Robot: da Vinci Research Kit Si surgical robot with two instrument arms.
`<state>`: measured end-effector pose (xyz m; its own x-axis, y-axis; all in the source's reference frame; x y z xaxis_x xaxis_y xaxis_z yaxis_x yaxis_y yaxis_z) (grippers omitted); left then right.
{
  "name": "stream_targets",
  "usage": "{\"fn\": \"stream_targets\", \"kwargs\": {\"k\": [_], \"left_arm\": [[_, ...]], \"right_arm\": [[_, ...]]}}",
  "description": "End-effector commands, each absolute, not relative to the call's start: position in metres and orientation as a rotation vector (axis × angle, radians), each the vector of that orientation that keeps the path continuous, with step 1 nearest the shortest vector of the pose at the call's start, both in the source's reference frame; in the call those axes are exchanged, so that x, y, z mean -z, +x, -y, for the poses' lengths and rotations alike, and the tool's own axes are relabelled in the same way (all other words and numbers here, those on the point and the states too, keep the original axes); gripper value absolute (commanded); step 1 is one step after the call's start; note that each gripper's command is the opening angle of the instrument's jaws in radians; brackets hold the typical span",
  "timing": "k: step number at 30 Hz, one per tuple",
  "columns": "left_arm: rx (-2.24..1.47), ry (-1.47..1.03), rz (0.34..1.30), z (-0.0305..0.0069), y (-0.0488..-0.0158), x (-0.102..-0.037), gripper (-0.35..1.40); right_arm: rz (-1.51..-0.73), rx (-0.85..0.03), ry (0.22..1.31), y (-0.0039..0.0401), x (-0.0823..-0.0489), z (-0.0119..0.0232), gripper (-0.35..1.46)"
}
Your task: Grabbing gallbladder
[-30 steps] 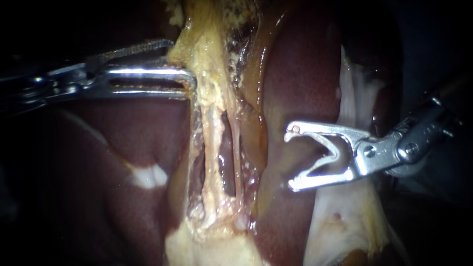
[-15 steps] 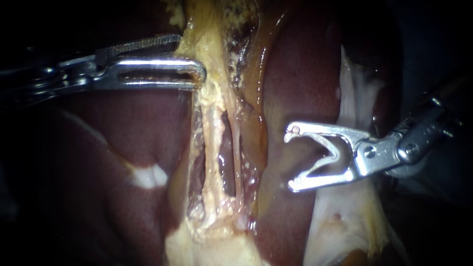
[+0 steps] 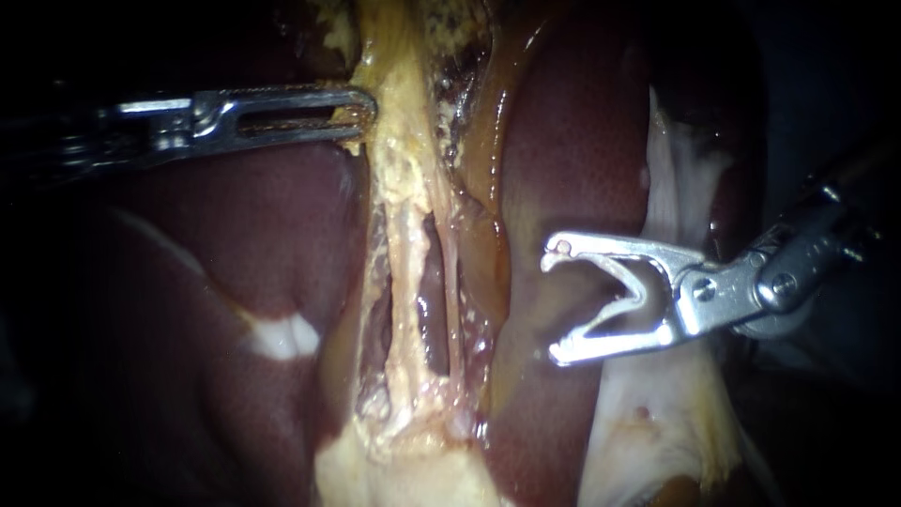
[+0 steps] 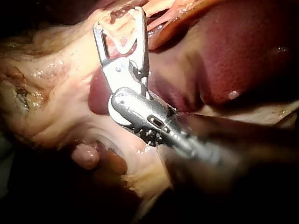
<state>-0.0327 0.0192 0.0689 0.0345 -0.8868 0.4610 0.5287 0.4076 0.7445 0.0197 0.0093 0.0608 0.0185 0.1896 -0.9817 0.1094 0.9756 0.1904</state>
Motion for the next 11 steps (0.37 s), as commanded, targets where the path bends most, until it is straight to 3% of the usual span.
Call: {"fn": "stream_targets", "kwargs": {"k": [1, 11], "left_arm": [[1.138, 0.424, 1.051, -0.0192, -0.0327, -0.0688, -0.35], [1.138, 0.423, 1.051, -0.0192, -0.0328, -0.0688, -0.35]], "right_arm": [[-1.556, -0.063, 0.237, 0.0197, -0.0608, -0.0093, 0.55], [-1.556, -0.064, 0.237, 0.0197, -0.0608, -0.0093, 0.55]]}}
